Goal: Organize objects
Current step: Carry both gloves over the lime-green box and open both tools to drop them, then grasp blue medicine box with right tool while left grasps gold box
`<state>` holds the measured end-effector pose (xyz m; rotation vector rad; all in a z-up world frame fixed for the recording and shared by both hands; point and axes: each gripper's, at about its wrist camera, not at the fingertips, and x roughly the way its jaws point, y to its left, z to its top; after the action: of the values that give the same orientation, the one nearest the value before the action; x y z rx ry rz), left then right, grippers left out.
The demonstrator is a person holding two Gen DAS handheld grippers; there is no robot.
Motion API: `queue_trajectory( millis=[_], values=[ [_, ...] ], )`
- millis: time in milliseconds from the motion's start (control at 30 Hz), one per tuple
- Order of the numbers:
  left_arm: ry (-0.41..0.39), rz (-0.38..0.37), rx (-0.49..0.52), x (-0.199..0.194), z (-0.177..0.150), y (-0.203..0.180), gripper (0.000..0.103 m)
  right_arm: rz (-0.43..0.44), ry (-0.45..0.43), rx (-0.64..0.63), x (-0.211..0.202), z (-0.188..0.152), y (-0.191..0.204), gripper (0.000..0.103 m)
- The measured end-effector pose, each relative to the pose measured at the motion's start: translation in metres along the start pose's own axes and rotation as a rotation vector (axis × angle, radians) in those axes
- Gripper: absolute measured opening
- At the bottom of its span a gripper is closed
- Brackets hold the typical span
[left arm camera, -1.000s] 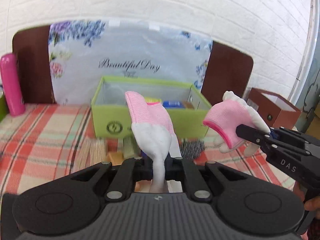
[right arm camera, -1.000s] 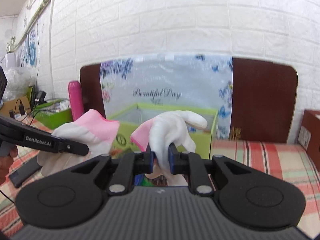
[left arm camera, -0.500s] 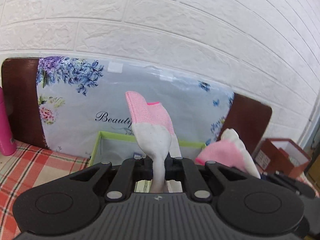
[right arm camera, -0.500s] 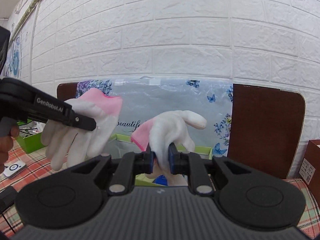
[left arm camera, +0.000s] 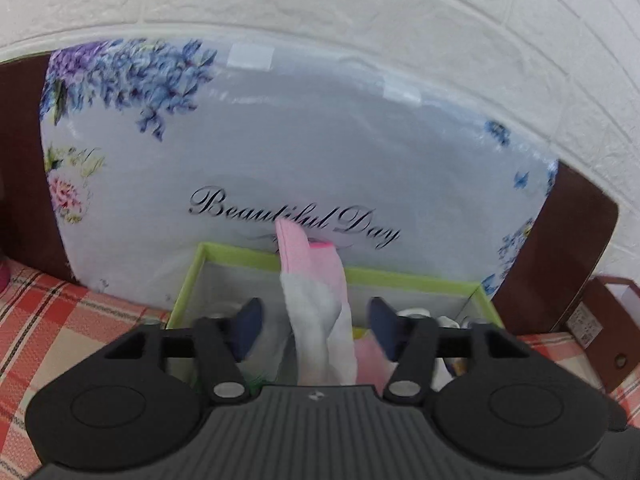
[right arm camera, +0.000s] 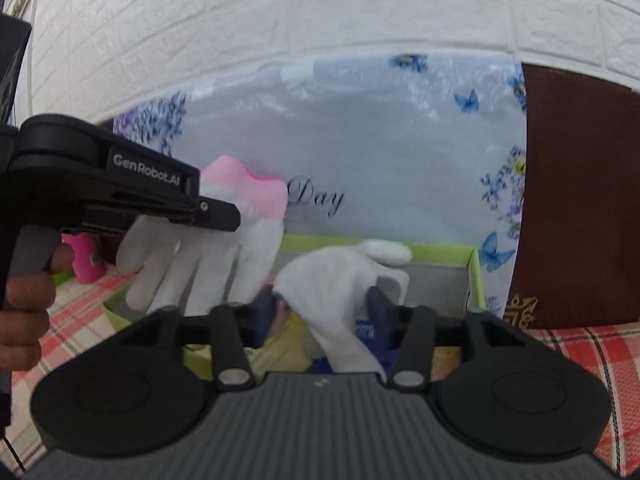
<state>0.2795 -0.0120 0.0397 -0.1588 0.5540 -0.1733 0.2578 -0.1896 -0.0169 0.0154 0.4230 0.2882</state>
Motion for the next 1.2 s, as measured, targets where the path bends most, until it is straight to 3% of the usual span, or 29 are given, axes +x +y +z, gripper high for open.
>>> queue_trajectory(
  millis=[67, 133, 300, 367, 733, 867, 1200],
  values=[
    [-0.018, 0.028, 0.015, -0.006, -0.009, 0.006, 0.074, -0.039, -0.036, -0.043, -0.006, -0.011, 0.003, 0.073],
    [-0.011, 0.023, 0.002, -0.011, -0.013, 0.013, 0.074, -0.079, -0.067, -0.078, -0.012, -0.017, 0.004, 0.091],
    [0.007, 0.024, -0.038, -0.028, -0.006, 0.012, 0.074, -0.096, -0.055, -0.043, -0.023, -0.018, -0.003, 0.096],
    [-0.005, 0.012, -0.040, -0.041, -0.005, 0.006, 0.074, -0.103, -0.076, -0.016, -0.036, -0.015, -0.004, 0.103],
    [0.011, 0.036, 0.018, -0.122, -0.042, -0.027, 0.077, -0.133, -0.201, 0.075, -0.135, -0.012, -0.014, 0.103],
    [0.034, 0.054, 0.044, -0.138, -0.065, -0.035, 0.077, -0.128, -0.197, 0.091, -0.166, -0.024, -0.017, 0.103],
    [0.102, 0.038, -0.004, -0.168, -0.114, -0.023, 0.077, -0.110, -0.159, 0.047, -0.206, -0.057, -0.006, 0.103]
  ],
)
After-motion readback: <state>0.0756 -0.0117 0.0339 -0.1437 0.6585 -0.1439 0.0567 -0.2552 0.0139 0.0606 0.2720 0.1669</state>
